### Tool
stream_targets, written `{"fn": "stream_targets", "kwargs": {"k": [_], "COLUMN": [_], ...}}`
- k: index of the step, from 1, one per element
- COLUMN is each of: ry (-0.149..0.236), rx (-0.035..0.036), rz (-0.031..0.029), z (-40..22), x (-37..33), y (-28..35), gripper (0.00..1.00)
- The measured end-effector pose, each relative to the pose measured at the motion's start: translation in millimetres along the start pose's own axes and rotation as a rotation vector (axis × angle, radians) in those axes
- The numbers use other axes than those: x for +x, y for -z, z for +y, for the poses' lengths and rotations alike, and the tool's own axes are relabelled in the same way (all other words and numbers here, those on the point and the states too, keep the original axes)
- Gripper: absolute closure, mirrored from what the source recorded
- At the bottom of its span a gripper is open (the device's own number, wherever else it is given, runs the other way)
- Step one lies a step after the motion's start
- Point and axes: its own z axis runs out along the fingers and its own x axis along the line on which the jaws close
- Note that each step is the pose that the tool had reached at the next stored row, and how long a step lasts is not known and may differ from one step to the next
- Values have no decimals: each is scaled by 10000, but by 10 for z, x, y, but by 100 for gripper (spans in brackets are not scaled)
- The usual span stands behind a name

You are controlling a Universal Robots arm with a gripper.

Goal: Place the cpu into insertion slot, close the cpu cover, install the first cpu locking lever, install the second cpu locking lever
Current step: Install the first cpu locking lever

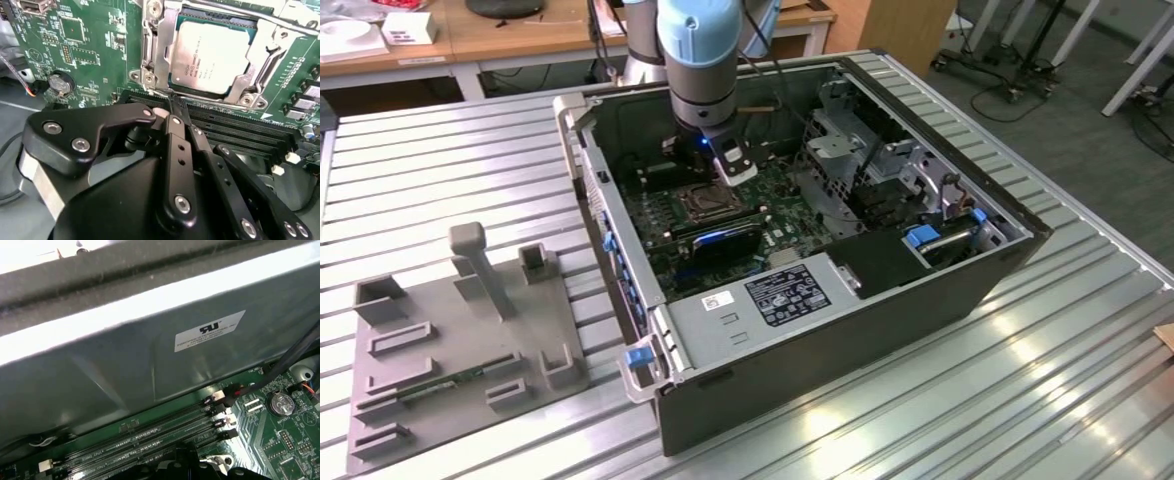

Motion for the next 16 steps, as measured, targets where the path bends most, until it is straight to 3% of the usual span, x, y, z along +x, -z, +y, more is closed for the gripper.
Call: {"fn": "stream_targets", "kwargs": {"k": [16], "ry": [-6], "rx": [6], "rz": [19], "z": [52], "x": [-10], "y": [139], "gripper": [90]}}
